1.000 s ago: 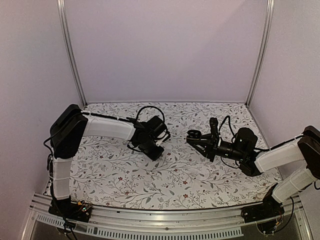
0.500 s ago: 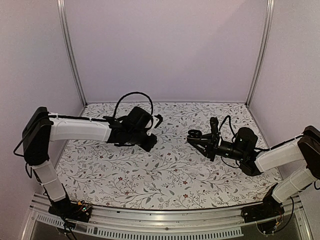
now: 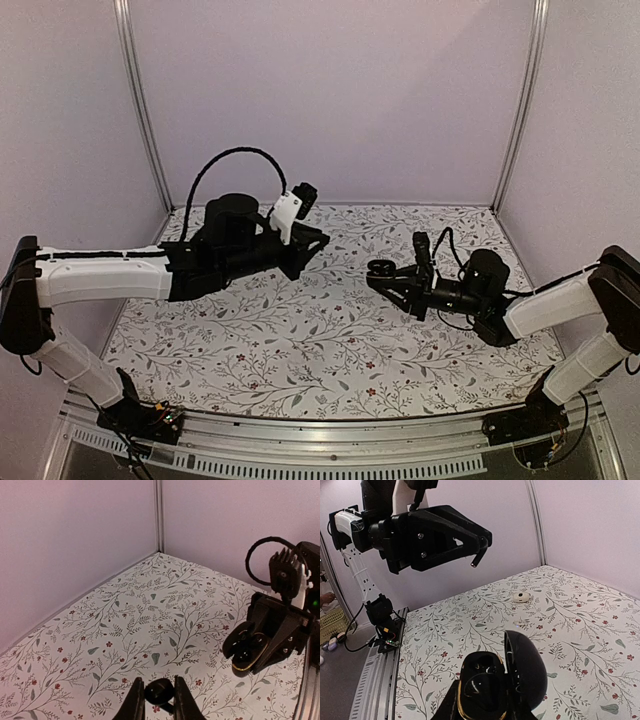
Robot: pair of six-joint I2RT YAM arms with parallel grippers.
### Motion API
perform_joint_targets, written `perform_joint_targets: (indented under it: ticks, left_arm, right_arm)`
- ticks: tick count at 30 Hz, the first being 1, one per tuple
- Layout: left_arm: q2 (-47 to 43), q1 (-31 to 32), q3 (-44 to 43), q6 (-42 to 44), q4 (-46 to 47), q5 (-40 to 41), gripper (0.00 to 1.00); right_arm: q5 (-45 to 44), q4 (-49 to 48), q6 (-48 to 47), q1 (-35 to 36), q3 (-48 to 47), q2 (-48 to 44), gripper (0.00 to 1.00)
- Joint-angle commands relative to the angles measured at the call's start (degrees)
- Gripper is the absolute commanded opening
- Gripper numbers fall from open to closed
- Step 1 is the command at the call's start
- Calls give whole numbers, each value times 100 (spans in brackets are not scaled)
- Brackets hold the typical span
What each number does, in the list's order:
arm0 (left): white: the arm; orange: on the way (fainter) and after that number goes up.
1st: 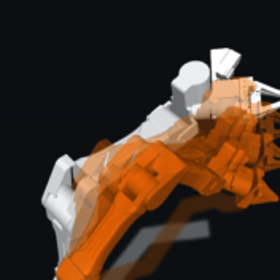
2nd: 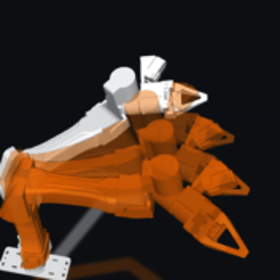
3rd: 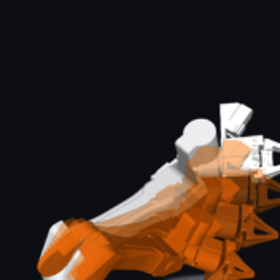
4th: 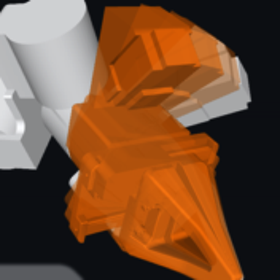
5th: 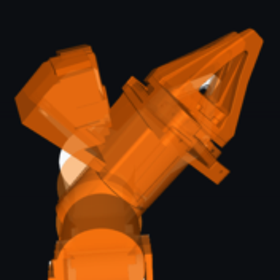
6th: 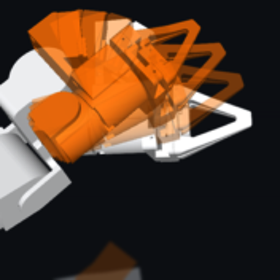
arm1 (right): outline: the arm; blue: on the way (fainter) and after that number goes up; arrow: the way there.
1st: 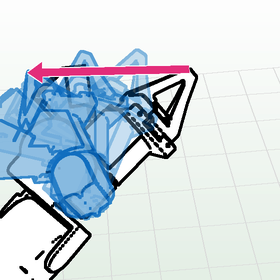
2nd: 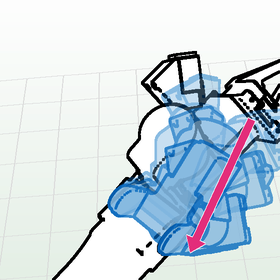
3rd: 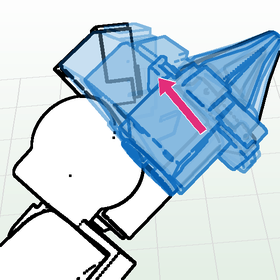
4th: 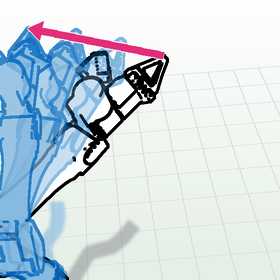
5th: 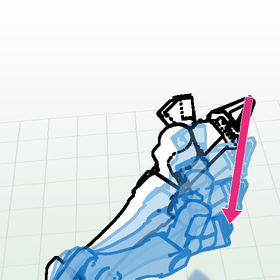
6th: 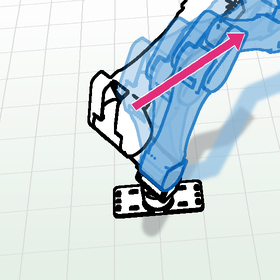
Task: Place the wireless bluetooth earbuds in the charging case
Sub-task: Pick up the left earbud from the center of the board, then insert the left earbud into the left side groove of the charging case.
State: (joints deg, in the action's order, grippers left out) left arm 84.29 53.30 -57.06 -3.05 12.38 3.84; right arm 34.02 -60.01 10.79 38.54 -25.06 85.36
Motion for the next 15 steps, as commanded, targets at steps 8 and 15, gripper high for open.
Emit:
perform_joint_targets:
  ticks: [8, 15]
  left_arm:
    - [171, 471, -153, 526, 592, -270, 10]
    - [453, 614, -351, 624, 513, -319, 9]
  right_arm:
    - [189, -34, 528, 21, -274, 142, 0]
    - [267, 49, 652, 65, -417, 206, 0]
